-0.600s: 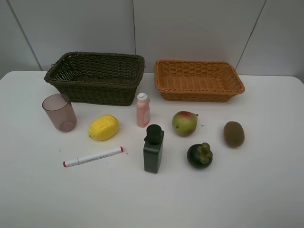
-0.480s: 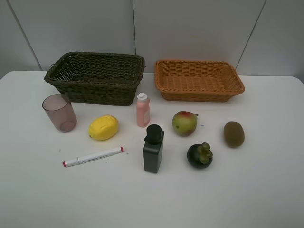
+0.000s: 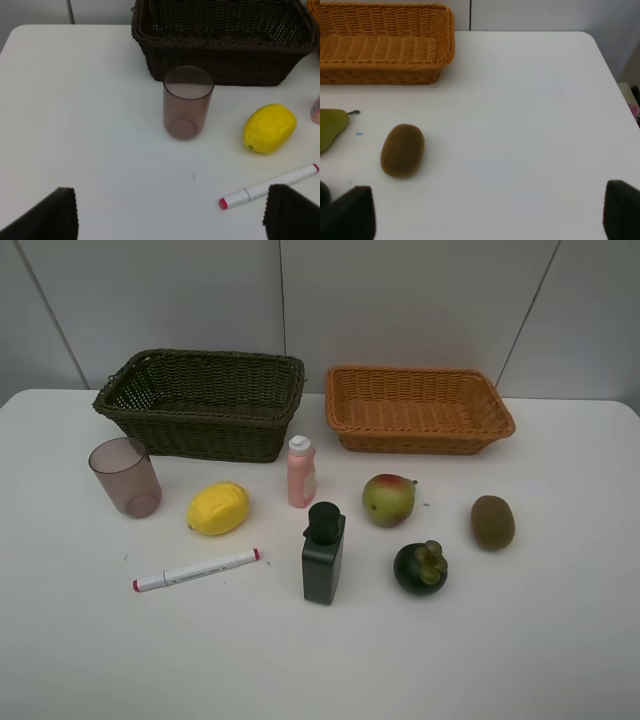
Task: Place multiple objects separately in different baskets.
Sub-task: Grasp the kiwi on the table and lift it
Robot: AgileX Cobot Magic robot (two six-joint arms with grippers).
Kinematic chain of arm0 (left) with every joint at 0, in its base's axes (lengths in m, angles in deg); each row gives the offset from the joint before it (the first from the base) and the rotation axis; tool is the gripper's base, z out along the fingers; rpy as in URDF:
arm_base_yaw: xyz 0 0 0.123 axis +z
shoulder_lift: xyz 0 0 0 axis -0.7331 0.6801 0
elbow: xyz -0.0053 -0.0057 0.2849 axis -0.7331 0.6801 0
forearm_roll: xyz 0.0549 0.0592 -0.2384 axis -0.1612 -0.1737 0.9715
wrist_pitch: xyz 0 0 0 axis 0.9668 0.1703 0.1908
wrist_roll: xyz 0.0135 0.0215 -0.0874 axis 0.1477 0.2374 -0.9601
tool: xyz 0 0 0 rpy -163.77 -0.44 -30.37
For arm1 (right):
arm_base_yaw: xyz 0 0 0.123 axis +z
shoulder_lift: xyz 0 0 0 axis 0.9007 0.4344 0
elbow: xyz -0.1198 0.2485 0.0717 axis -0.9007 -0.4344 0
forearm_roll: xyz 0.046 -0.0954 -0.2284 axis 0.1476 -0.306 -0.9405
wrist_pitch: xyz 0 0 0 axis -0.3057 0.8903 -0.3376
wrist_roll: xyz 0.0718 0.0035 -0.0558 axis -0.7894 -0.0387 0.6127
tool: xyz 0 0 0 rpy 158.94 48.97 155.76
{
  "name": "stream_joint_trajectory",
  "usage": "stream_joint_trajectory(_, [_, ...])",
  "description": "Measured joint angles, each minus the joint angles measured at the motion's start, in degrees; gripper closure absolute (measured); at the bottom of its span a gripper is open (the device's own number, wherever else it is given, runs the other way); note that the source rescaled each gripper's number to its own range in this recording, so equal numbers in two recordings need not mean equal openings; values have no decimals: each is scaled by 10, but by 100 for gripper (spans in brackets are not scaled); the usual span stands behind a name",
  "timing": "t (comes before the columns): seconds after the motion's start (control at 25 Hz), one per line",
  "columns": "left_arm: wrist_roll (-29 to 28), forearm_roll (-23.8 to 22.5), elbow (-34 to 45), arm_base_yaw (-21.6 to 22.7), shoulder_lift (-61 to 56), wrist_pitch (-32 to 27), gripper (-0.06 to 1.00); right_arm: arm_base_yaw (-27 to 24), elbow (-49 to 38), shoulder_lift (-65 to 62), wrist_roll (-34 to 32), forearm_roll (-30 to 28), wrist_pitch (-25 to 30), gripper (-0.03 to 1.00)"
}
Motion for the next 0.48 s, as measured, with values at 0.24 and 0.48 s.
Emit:
stream_joint_trajectory(0.24, [0,0,0,0,0,0,-2,0,0,0,0,0,0,-3])
stream_joint_trajectory(0.48, [0,0,0,0,0,0,-2,0,0,0,0,0,0,-3])
